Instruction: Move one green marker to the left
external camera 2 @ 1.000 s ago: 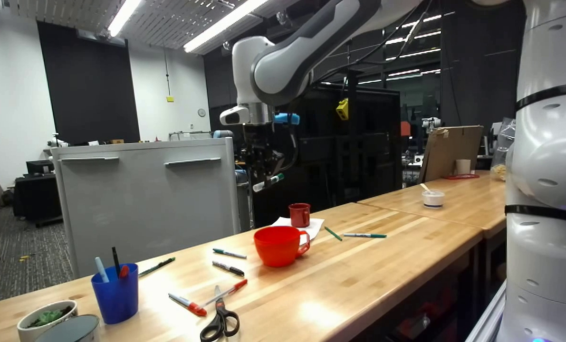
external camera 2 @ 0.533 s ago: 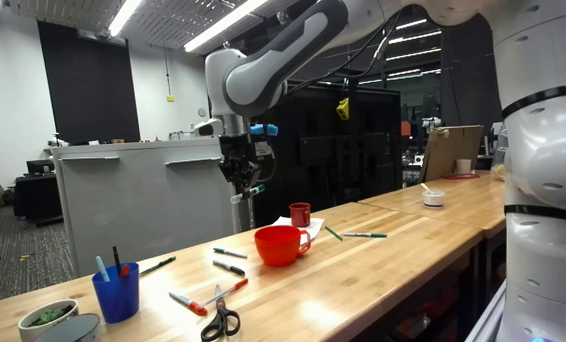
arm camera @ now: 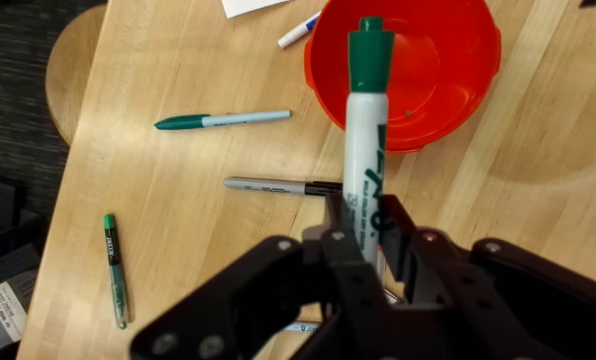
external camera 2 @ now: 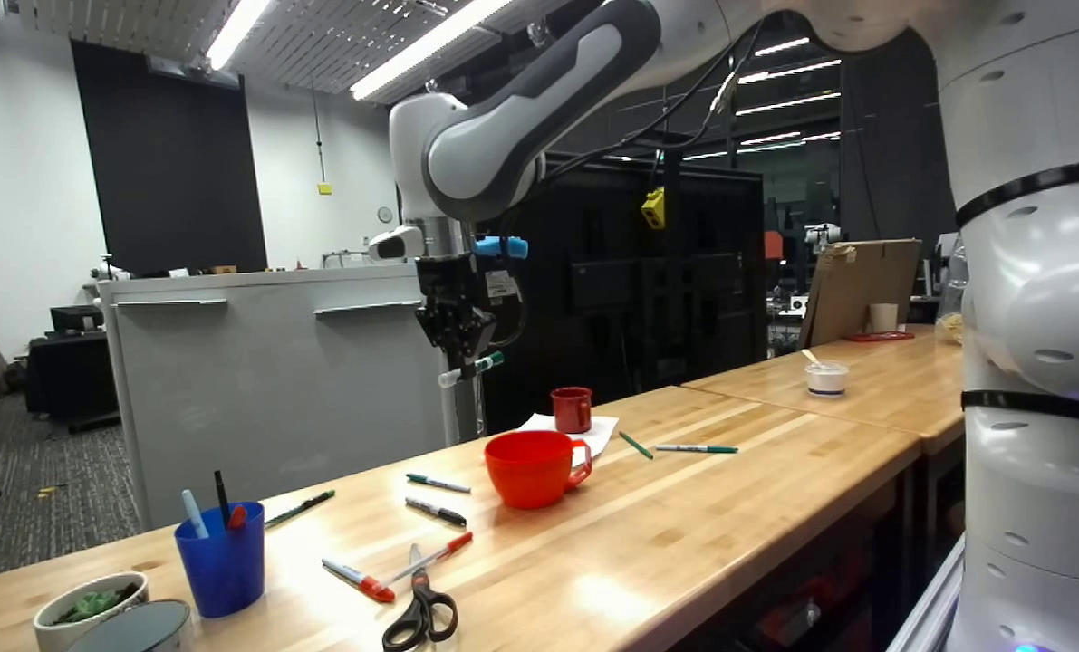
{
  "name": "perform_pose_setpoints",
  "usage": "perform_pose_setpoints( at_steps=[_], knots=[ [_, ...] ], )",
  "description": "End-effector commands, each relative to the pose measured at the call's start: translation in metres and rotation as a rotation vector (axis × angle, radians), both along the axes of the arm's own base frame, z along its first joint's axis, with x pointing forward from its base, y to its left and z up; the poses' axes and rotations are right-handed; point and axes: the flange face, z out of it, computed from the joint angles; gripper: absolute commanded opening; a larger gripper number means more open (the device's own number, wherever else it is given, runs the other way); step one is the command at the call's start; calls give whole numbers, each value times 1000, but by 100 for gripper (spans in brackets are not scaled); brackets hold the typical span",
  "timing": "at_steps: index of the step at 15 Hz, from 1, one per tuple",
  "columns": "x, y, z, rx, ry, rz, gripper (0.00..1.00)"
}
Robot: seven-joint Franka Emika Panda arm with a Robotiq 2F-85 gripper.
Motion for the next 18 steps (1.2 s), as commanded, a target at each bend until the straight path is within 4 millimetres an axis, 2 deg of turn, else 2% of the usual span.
perform_pose_setpoints(
  at_steps=[1,2,6,12,15,18],
  knots=[
    [0,1,1,0,1,0,20],
    [0,1,1,0,1,0,5],
    [8,33,-13,-9,11,85,5],
    [30,86,-65,6,49,212,5],
    [41,103,-87,15,47,240,5],
    [50,116,-100,22,40,256,5]
  ],
)
